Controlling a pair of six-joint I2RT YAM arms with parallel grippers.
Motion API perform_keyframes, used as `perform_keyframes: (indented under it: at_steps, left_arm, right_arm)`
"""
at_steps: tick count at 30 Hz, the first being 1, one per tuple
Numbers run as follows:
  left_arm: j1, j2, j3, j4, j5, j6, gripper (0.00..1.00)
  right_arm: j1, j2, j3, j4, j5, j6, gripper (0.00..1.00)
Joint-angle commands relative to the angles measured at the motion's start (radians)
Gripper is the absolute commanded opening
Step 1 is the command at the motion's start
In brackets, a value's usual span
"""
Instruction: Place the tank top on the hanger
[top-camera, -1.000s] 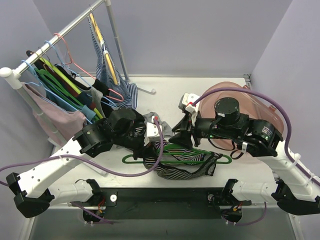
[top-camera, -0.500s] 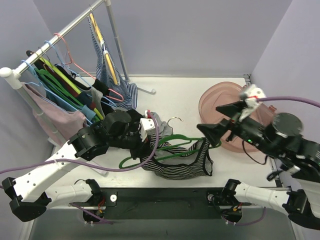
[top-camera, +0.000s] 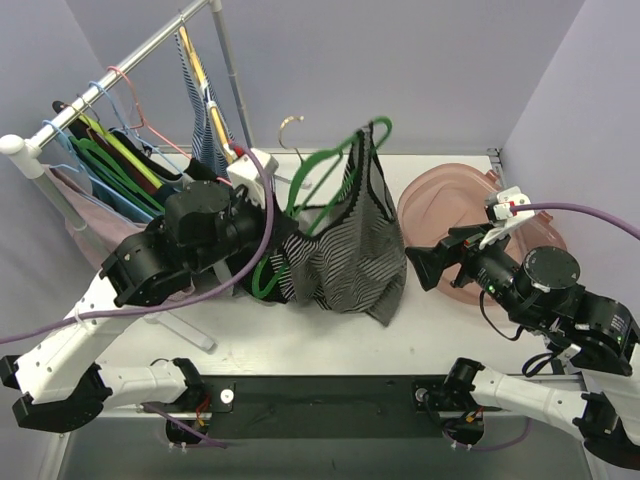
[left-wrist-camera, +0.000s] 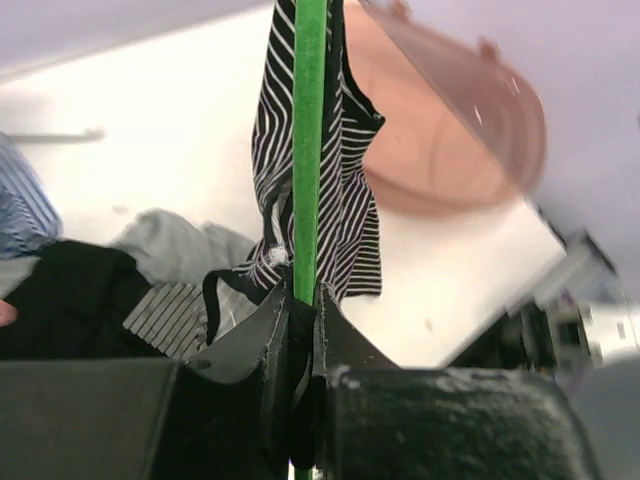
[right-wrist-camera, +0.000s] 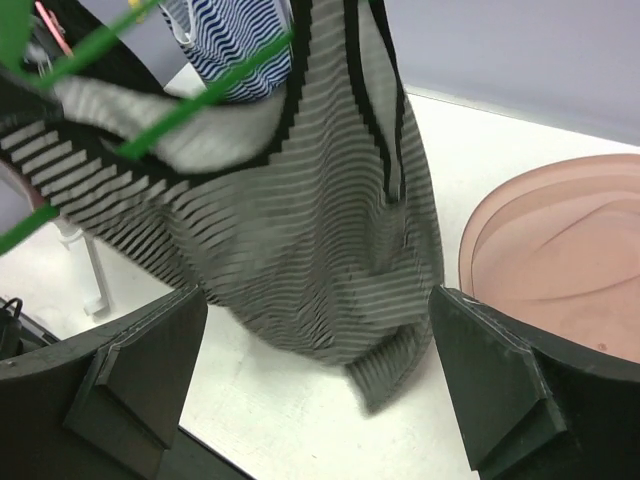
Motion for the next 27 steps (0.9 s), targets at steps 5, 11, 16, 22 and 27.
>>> perform_keyframes:
  at_steps: [5,11,16,22,27]
  left_arm:
    - [0.0,0.213,0.302,0.052,-0.532,-0.108,0.0]
    - [-0.011,0.416,0.598,-0.015,-0.759,-0.068,0.0]
    - [-0.011,0.591,0.842,-0.058,-0.876,-0.001,0.0]
    - [-0.009,0.643,0.868,-0.089,-0.985,-0.035,0.0]
    - [0.0,0.629,0.806,-0.118,-1.025,-0.117,0.0]
  right_arm:
    - [0.001,-0.03,-0.037,0.043,0.091,0.076,1.0]
    - [0.0,-0.044,-0.063,0.046,0.106,0.084,1.0]
    - [0.0,-0.052,-0.083,0.052,0.126,0.097,1.0]
    - [0.0,-0.075,-0.1,0.054,0.155,0.094,1.0]
    - [0.0,-0.078,-0.108,0.052,0.168,0.087,1.0]
